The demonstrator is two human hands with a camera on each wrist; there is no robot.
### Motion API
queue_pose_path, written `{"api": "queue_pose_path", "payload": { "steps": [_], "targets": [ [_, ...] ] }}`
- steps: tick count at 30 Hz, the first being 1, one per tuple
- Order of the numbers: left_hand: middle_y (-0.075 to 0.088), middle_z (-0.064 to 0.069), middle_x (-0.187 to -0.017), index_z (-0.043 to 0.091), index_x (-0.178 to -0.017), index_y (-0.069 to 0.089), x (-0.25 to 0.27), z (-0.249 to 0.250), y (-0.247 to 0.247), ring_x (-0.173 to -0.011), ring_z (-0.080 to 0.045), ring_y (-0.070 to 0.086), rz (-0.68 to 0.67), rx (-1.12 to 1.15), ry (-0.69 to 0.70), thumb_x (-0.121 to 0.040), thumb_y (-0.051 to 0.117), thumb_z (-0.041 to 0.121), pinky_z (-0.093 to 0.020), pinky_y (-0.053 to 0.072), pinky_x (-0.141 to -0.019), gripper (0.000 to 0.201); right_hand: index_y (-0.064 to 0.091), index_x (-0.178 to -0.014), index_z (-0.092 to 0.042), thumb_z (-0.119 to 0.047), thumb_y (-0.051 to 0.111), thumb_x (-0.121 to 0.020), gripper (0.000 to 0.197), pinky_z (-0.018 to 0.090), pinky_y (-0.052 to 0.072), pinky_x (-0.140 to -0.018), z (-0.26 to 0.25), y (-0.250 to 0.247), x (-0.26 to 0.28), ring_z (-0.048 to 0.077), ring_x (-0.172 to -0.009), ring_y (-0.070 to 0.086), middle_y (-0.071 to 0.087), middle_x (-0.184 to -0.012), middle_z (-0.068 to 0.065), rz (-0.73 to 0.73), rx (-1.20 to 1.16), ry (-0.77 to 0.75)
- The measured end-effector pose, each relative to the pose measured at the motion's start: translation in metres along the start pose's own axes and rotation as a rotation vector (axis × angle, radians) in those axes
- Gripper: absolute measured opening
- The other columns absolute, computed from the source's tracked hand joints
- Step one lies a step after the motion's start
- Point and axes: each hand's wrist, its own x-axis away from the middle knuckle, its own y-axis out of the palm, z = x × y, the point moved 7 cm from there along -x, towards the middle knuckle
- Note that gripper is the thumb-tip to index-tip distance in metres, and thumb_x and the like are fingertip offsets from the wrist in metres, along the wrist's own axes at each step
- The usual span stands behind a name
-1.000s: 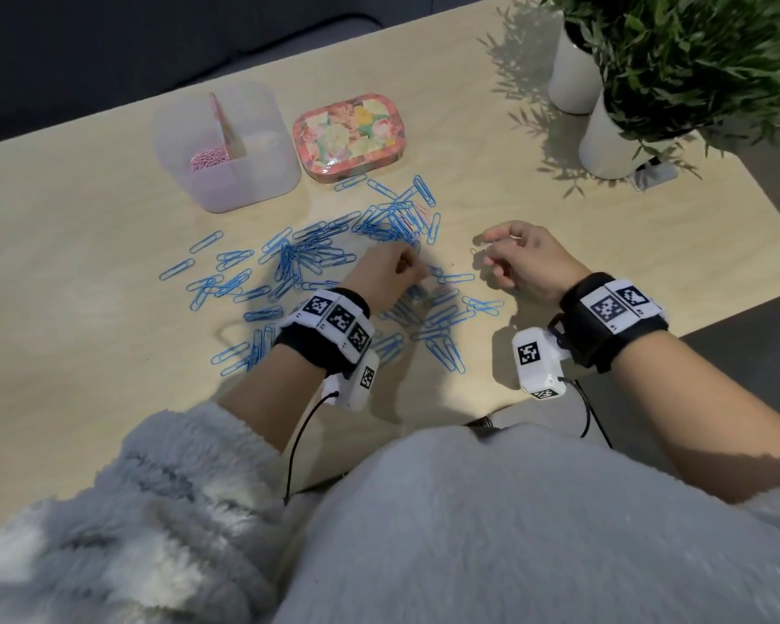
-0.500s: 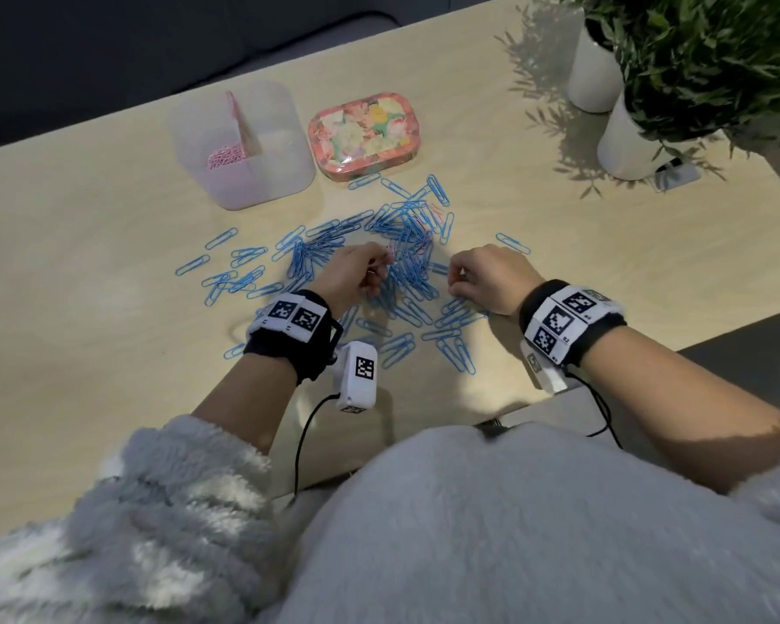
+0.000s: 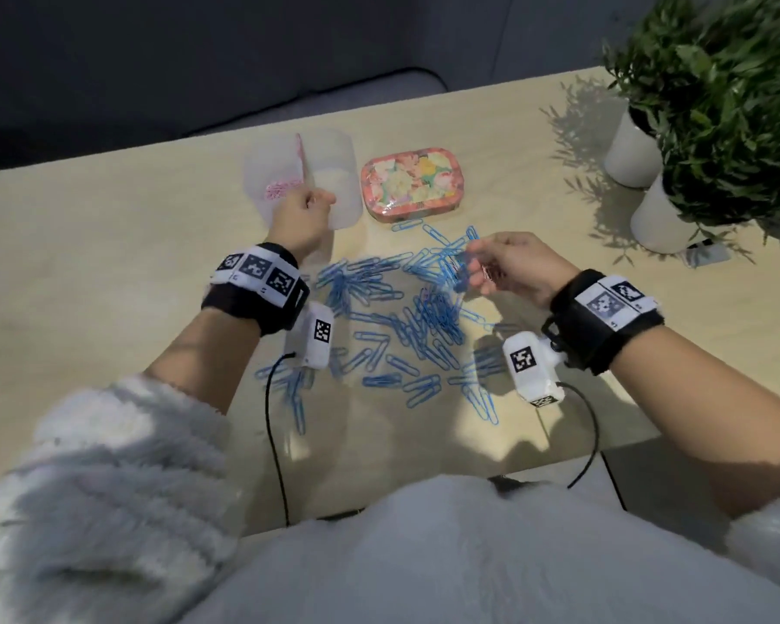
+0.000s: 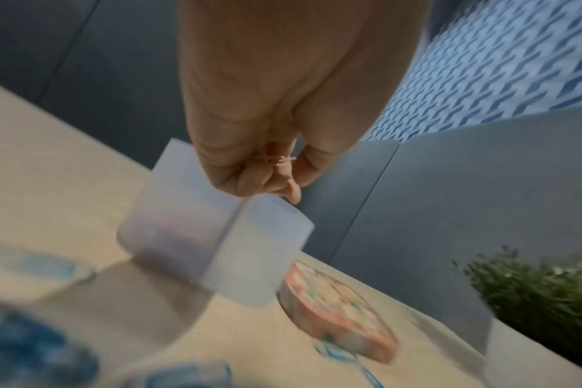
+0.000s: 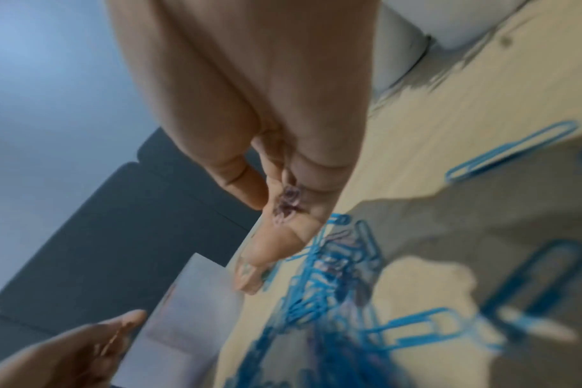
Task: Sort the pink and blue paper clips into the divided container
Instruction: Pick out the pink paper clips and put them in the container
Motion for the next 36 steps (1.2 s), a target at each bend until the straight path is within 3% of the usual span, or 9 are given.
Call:
{"api": "queue_pose_path", "payload": {
  "steps": [2,7,11,13,16,22,27,31,36],
  "targets": [
    [0.063,-0.026,-0.110,-0.002,-0.101,0.063,-0.022,0.006,-0.022,-0.105,-0.035,0.058,0.063,-0.144,-0.004,-0.092,0.043,0.017,-0.036,0.047,-0.089,0.028,0.052,-0.083,-0.005,0.002,0.030,-0.093,0.025,0.018,0.049,-0.038,-0.008,0.012,-0.009,0.009,-0.038,0.058,0.053,-0.072,0.011,-0.029,-0.046,0.074],
    [0.062,-0.034,-0.106,-0.011,-0.089,0.061,-0.048,0.021,-0.050,-0.098,-0.040,0.059,0.100,-0.327,-0.014,-0.091,0.037,0.009,-0.039,0.047,-0.086,0.031,0.052,-0.083,-0.004,-0.001,0.027,-0.095,0.028,0.022,0.056,-0.050,-0.042,0.056,-0.025,0.015,-0.046,0.065,0.058,-0.079,0.014,-0.093,-0.083,0.118],
    [0.053,-0.025,-0.129,-0.007,-0.119,0.052,-0.049,0.009,-0.052,-0.114,-0.034,0.054,-0.018,-0.275,-0.024,-0.093,0.033,0.005,-0.029,0.040,-0.094,0.035,0.050,-0.081,-0.003,0.001,0.028,-0.094,0.026,0.026,0.057,-0.055,-0.082,0.108,-0.041,0.020,-0.057,0.063,0.057,-0.077,0.014,-0.167,-0.153,0.100],
    [0.054,-0.016,-0.127,-0.001,-0.127,0.048,-0.039,0.006,-0.061,-0.114,-0.028,0.054,0.005,-0.210,0.040,-0.093,0.036,0.007,-0.024,0.040,-0.096,0.037,0.050,-0.080,-0.001,0.001,0.028,-0.094,0.027,0.027,0.057,-0.053,-0.101,0.137,-0.051,0.023,-0.063,0.060,0.056,-0.076,0.015,-0.194,-0.164,0.083],
    [0.055,-0.017,-0.122,0.002,-0.117,0.055,-0.003,0.005,-0.073,-0.114,-0.029,0.051,0.113,-0.296,0.283,-0.088,0.043,0.005,-0.030,0.034,-0.099,0.032,0.051,-0.078,0.000,0.001,0.029,-0.094,0.027,0.029,0.056,-0.051,-0.121,0.178,-0.067,0.025,-0.066,0.058,0.057,-0.076,0.016,-0.207,-0.144,0.061],
    [0.056,-0.012,-0.120,0.008,-0.109,0.058,0.065,-0.039,-0.047,-0.115,-0.032,0.045,-0.026,-0.579,0.408,-0.088,0.052,0.008,-0.032,0.032,-0.098,0.022,0.039,-0.065,-0.014,-0.005,0.037,-0.088,0.024,0.026,0.032,-0.058,-0.138,0.222,-0.085,0.016,-0.052,0.024,0.036,-0.067,0.004,-0.187,-0.095,0.020],
    [0.060,-0.007,-0.114,0.012,-0.102,0.062,0.083,-0.054,-0.001,-0.110,-0.029,0.048,-0.295,-0.723,0.483,-0.089,0.052,0.015,-0.035,0.036,-0.095,0.017,0.034,-0.061,-0.019,0.000,0.032,-0.088,0.034,0.024,0.014,-0.051,-0.138,0.174,-0.074,0.009,-0.046,0.026,0.033,-0.062,0.000,-0.165,-0.162,-0.121],
    [0.066,-0.009,-0.097,0.014,-0.091,0.066,0.086,-0.046,0.041,-0.092,-0.033,0.060,-0.460,-0.770,0.585,-0.078,0.049,0.019,-0.042,0.051,-0.081,0.022,0.058,-0.078,-0.011,-0.002,0.046,-0.086,0.017,0.025,0.046,-0.056,-0.098,0.085,-0.048,0.016,-0.057,0.057,0.058,-0.072,0.006,0.058,-0.095,-0.133],
    [0.065,-0.008,-0.113,0.019,-0.095,0.067,0.096,-0.026,0.087,-0.109,-0.036,0.057,-0.515,-0.797,0.719,-0.080,0.044,0.022,-0.046,0.052,-0.085,0.028,0.058,-0.067,-0.017,0.007,0.043,-0.086,0.034,0.013,0.041,-0.042,-0.034,0.004,-0.019,-0.003,-0.036,0.050,0.060,-0.048,-0.008,0.231,0.289,-0.129]
  ]
}}
